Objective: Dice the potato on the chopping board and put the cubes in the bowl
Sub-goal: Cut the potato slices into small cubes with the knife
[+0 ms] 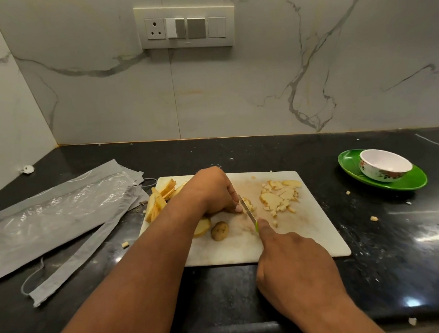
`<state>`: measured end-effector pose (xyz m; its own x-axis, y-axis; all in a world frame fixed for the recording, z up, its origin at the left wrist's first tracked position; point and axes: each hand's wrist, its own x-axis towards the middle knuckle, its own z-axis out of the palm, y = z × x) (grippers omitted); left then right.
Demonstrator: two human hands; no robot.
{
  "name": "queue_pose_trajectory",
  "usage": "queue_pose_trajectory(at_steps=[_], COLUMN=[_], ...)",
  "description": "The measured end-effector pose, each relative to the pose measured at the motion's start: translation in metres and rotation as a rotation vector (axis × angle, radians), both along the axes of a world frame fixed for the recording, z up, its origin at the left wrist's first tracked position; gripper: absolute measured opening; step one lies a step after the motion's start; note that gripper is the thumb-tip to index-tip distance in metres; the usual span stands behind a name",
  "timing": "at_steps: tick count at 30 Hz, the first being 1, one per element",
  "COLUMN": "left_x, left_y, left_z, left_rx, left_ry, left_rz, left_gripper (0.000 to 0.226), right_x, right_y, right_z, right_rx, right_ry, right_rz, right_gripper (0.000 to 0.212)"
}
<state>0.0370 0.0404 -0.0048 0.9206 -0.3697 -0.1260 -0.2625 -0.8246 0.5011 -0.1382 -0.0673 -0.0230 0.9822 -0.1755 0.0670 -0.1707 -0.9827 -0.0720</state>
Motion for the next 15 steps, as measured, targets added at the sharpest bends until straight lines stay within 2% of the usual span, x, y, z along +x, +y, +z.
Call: queue_pose_trajectory(at_steps=[12, 15], left_x=[-0.002, -0.004], left_y=[0.000, 0.002], left_z=[0.001, 0.003], left_rx=[-0.018, 0.016], left_ry=[0.028, -0.018], left_rz=[-0.023, -0.076], left_gripper=[0.019, 0.018], right_x=[-0.033, -0.031], right_y=[-0.010, -0.015], right_z=[0.016, 0.019], right_rx=[0.044, 0.050], right_ry=[0.021, -0.058], right_rz=[-0.035, -0.032], right_gripper=[0.060, 0.059])
